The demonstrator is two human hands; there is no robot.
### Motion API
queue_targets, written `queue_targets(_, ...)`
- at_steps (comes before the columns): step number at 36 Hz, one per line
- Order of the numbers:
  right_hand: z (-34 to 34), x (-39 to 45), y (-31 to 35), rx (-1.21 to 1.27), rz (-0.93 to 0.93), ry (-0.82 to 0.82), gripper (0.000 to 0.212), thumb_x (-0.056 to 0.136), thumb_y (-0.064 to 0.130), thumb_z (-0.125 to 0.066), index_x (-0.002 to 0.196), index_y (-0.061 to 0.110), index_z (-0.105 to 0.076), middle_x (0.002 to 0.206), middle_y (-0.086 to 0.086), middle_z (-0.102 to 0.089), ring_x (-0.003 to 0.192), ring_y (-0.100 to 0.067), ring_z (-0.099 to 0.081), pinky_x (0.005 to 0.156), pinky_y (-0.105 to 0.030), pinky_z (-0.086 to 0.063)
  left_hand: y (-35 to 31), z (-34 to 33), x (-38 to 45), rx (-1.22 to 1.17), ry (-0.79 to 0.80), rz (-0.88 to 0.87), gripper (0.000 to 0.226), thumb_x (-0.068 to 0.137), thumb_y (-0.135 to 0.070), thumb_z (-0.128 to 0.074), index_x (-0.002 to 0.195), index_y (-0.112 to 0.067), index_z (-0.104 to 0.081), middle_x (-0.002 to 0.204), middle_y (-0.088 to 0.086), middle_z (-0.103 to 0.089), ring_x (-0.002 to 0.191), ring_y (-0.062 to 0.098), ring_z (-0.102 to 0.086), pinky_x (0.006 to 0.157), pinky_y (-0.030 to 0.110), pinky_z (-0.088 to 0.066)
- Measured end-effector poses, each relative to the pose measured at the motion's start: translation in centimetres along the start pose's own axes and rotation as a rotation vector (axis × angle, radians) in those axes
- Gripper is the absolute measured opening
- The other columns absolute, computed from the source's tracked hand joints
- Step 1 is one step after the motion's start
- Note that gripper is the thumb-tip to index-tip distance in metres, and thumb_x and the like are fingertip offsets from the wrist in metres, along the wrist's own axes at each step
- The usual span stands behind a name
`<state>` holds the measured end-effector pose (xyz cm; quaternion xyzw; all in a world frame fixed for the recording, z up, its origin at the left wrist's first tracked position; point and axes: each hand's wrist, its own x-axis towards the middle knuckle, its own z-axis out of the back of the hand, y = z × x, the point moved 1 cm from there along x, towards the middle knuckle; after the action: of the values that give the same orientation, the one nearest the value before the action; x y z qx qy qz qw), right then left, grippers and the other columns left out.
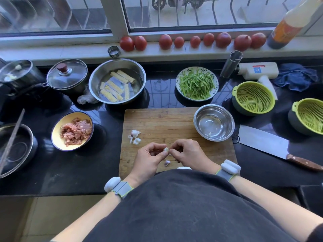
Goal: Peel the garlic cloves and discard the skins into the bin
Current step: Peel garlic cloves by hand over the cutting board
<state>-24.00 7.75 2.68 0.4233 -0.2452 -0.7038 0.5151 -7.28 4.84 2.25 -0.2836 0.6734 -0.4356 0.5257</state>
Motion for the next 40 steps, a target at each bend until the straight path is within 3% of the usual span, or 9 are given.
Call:
queue_targets(6,-0.03,-0.02,0.29,-0.100,0.052,-0.009,0.009,0.088,0.021,-0.070,0.080,0.020,-0.075,0.059,0.018,-0.059,0.057,0.003,-0.056,0.066,-0.017,-0.046,0.23,0.07,-0.02,0.069,0.022,-0.034,0.016,0.084,0.004,-0.075,0.095,-0.007,-0.073,0.088,0.007,-0.077,0.080,0.008,-0.071,0.074,0.018,-0.054)
queue_targets(11,-0.01,-0.05,0.08,-0.175,0.180,-0.048,0.008,0.084,0.018,-0.069,0.080,0.020,-0.076,0.071,0.013,-0.066,0.069,-0.006,-0.059,0.067,-0.017,-0.045,0.23,0.21,0.02,0.171,0.041,-0.081,0.019,0.084,0.003,-0.076,0.093,-0.013,-0.074,0.089,0.004,-0.077,0.081,0.009,-0.070,0.076,0.019,-0.053)
queue_targets(20,-0.24,0.03,-0.29,-0.199,0.232,-0.075,0.007,0.077,0.025,-0.066,0.072,0.020,-0.067,0.069,0.011,-0.061,0.065,-0.008,-0.054,0.061,-0.022,-0.044,0.51,0.27,0.08,0.202,0.068,-0.085,0.018,0.084,0.000,-0.077,0.095,-0.014,-0.076,0.094,0.004,-0.078,0.091,0.020,-0.073,0.088,0.034,-0.058)
queue_targets(27,-0.64,0.16,-0.48,-0.131,0.147,-0.114,0.005,0.077,0.018,-0.071,0.072,0.016,-0.069,0.065,0.008,-0.062,0.064,-0.008,-0.054,0.061,-0.020,-0.042,0.03,-0.05,-0.23,0.121,0.057,-0.062,0.016,0.085,0.000,-0.075,0.093,-0.013,-0.074,0.091,0.005,-0.078,0.086,0.011,-0.073,0.077,0.020,-0.054)
queue_targets(40,-0.71,-0.03,-0.18,-0.091,0.054,-0.087,0.017,0.078,0.016,-0.070,0.066,0.024,-0.061,0.060,0.009,-0.057,0.058,-0.003,-0.050,0.056,-0.016,-0.037,0.01,-0.09,-0.34,0.099,0.044,-0.043,0.015,0.086,0.004,-0.073,0.094,-0.009,-0.073,0.088,0.002,-0.078,0.086,0.010,-0.073,0.076,0.018,-0.054)
